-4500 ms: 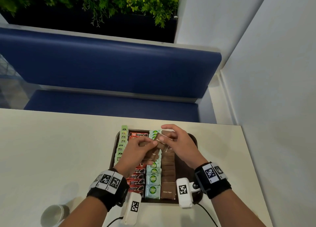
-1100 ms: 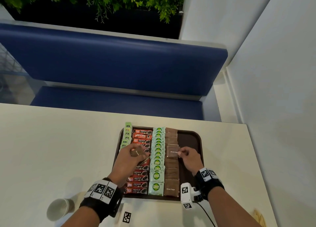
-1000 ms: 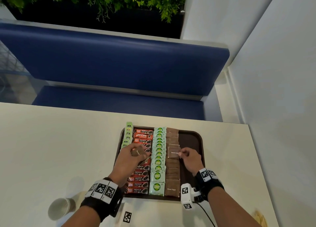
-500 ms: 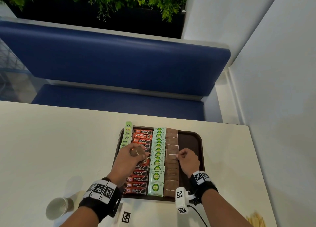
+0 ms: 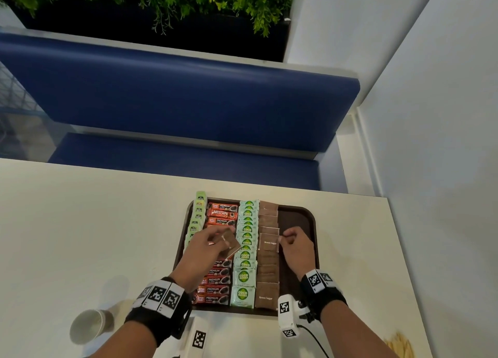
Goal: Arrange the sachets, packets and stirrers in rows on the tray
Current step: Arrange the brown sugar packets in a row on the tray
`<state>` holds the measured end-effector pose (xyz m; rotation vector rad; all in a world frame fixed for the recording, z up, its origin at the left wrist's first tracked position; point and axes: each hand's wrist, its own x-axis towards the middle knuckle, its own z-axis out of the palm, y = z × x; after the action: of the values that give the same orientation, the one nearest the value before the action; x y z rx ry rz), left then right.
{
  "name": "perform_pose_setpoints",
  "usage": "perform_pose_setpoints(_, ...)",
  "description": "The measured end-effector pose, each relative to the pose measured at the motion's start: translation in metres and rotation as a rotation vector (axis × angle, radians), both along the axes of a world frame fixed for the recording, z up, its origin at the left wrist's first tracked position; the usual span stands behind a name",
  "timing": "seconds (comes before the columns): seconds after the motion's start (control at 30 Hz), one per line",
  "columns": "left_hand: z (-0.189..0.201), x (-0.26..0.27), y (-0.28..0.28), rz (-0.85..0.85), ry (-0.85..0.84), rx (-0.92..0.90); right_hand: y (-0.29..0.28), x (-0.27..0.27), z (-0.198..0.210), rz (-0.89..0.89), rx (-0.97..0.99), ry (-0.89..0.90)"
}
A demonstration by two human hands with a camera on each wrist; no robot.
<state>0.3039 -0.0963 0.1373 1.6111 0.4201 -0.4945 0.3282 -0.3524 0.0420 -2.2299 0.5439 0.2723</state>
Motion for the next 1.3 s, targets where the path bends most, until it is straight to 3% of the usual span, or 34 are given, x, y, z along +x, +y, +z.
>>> perform_pose_setpoints(0.1, 0.004, 0.001, -0.008, -0.003, -0.016, -0.032, 0.007, -0.003, 0.034, 0.041, 0.253, -0.042)
perform_pose_setpoints(0.23, 0.009, 0.005, -0.021, -0.070, -0.004, -0.068, 0.014, -0.008, 0.080, 0.272, 0.522, -0.001)
perform_pose_setpoints(0.37, 0.013, 0.006, -0.029, -0.122, -0.043, -0.108, 0.012, -0.011, 0.100, 0.368, 0.480, -0.045)
perform_pose_setpoints(0.57, 0.008, 0.003, -0.031, -0.051, -0.093, -0.054, 0.002, -0.020, 0.107, 0.251, 0.504, -0.033)
perform_pose_setpoints(0.8, 0.010, 0.002, -0.037, 0.050, -0.079, -0.132, 0.004, -0.031, 0.104, 0.243, 0.595, 0.055)
perform_pose_setpoints(0.93, 0.011, 0.001, -0.040, -0.047, -0.016, -0.079, 0.012, -0.031, 0.101, 0.141, 0.722, 0.050)
perform_pose_setpoints(1.0, 0.013, 0.002, -0.040, -0.119, -0.025, -0.012, 0.012, -0.027, 0.104, 0.149, 0.636, 0.003)
perform_pose_setpoints(1.13, 0.016, 0.009, -0.042, -0.138, -0.153, 0.016, 0.012, -0.018, 0.109, 0.344, 0.408, -0.087)
perform_pose_setpoints(1.3, 0.015, 0.014, -0.047, 0.005, -0.155, -0.073, 0.009, -0.018, 0.108, 0.211, 0.538, -0.059)
